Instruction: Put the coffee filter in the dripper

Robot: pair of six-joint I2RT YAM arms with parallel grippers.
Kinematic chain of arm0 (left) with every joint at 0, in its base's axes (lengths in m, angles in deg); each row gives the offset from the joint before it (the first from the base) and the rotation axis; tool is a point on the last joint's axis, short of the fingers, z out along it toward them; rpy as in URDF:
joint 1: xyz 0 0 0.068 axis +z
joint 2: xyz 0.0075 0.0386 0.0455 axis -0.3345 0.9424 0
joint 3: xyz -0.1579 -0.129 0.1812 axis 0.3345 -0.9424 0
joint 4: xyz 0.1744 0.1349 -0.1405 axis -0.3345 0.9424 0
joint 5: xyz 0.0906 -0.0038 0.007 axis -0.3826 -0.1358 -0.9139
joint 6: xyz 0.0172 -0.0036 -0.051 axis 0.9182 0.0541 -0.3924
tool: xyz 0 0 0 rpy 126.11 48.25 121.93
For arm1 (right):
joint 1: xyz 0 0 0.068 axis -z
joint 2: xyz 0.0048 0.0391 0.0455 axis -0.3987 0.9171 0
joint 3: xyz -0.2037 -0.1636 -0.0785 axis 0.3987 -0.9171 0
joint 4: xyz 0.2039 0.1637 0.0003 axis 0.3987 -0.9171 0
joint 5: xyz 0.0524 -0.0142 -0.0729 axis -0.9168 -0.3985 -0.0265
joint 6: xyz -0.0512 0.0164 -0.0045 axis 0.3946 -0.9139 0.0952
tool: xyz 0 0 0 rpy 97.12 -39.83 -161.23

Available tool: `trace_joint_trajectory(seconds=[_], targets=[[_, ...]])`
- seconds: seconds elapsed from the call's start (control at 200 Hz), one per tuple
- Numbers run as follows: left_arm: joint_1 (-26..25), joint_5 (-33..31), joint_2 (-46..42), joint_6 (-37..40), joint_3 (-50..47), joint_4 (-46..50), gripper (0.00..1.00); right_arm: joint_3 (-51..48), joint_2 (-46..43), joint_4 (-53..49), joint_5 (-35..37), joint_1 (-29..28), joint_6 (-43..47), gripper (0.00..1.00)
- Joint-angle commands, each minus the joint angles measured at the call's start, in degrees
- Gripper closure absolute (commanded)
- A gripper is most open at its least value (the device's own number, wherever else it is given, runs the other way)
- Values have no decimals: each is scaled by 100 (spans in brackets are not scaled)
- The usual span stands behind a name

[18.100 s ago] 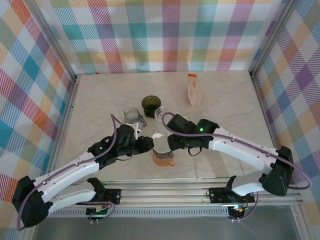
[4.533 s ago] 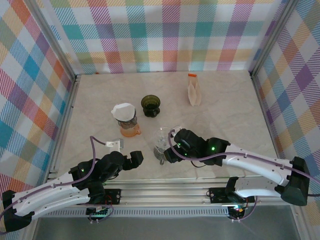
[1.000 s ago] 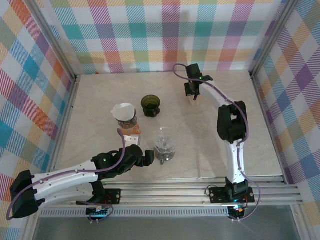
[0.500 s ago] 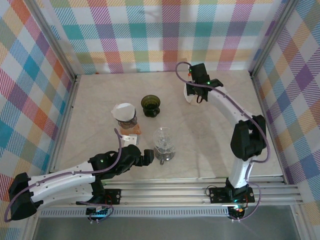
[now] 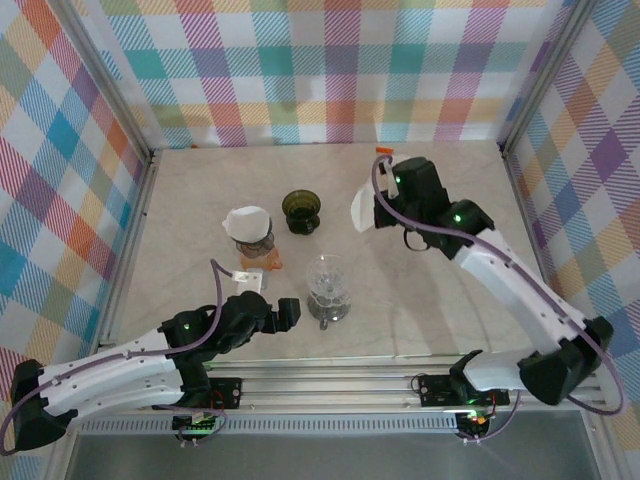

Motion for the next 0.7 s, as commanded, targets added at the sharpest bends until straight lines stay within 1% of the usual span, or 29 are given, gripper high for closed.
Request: trace_joint_trajectory(seconds=[0.0, 0.15, 0.29, 0.375, 0.535, 0.7], targets=[[8, -204, -179, 89, 267, 337, 0, 109, -161, -1301, -639, -357, -364, 100], [12, -287, -362, 164, 320, 474, 0, 868, -56, -2502, -1109, -772, -565, 100], [16, -317, -497, 209, 339, 490, 0, 1513, 273, -3264, -1511, -908, -770, 100], [16, -310, -541, 239, 344, 495, 0, 1858, 572, -3657, -1640, -956, -803, 100], [18, -283, -589, 286, 374, 517, 0, 2247, 1111, -3986, -1856, -973, -868, 100], [16, -270, -673, 313, 369, 486, 0, 2589, 1568, -4050, -1760, -974, -917, 100]])
